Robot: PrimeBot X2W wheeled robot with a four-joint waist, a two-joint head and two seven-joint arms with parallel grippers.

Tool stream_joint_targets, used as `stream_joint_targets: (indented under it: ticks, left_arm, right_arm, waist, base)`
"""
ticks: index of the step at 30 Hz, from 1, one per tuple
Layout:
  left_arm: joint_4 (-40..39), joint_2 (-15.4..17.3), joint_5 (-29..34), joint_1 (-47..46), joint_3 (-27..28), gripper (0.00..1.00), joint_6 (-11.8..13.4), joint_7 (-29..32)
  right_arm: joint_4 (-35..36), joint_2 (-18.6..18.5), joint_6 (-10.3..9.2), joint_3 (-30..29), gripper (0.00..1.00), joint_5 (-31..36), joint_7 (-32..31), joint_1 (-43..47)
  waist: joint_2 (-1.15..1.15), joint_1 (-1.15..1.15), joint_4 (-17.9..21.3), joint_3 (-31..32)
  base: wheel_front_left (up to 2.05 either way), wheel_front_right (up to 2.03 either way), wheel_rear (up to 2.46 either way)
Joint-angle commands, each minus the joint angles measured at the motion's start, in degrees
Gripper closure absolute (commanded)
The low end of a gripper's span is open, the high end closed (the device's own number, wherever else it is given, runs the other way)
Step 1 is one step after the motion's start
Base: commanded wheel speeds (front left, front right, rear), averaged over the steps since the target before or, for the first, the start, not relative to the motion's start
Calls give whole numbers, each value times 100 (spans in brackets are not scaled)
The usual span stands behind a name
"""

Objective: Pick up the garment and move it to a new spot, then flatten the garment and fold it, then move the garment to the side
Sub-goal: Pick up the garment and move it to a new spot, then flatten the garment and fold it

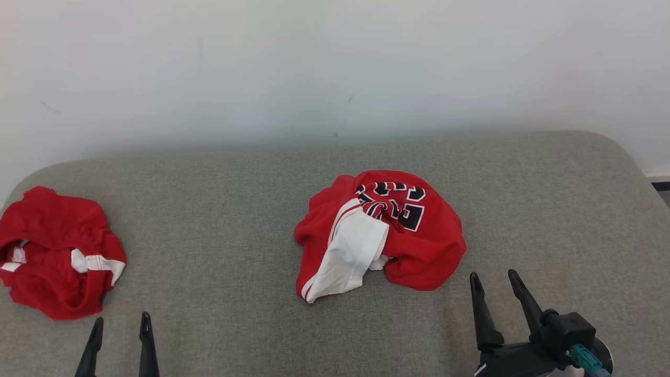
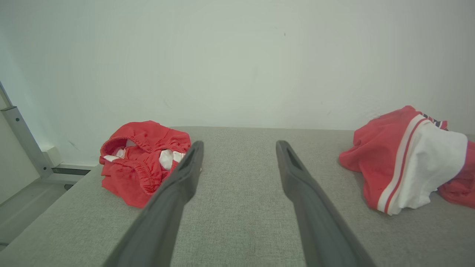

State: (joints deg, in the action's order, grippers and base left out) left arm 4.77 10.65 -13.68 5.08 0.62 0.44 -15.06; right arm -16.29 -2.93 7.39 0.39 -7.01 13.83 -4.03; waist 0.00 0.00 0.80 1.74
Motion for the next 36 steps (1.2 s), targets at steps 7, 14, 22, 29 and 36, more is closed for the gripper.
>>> stream_joint_targets:
  ticks: [7, 14, 22, 29, 36]
  left_arm:
    - [61, -111, 204, 87, 63, 0, -11, -17]
    - [57, -187, 268, 68, 140, 0, -71, -17]
    - [91, -193, 369, 21, 208, 0, -121, -17]
    - [139, -202, 402, 2, 275, 0, -160, -17]
    - [226, -133, 498, -5, 258, 0, -175, -17]
  right_arm:
    - [-45, 8, 18, -9, 0, 56, -9, 81]
    - [-58, 8, 18, -18, 0, 74, -29, 82]
    - [-69, 8, 18, 21, 0, 59, -44, 53]
    - [-69, 8, 18, 33, 0, 63, -64, 60]
    - [-48, 8, 19, 35, 0, 36, -88, 69]
  waist:
    - [0, 0, -50, 4]
    - [0, 0, -66, -14]
    - [0, 0, -37, -23]
    - [0, 0, -20, -13]
    - [0, 0, -9, -1]
  base:
    - [0, 0, 0]
    - [0, 0, 0]
    - [0, 0, 0]
    - [0, 0, 0]
    - [0, 0, 0]
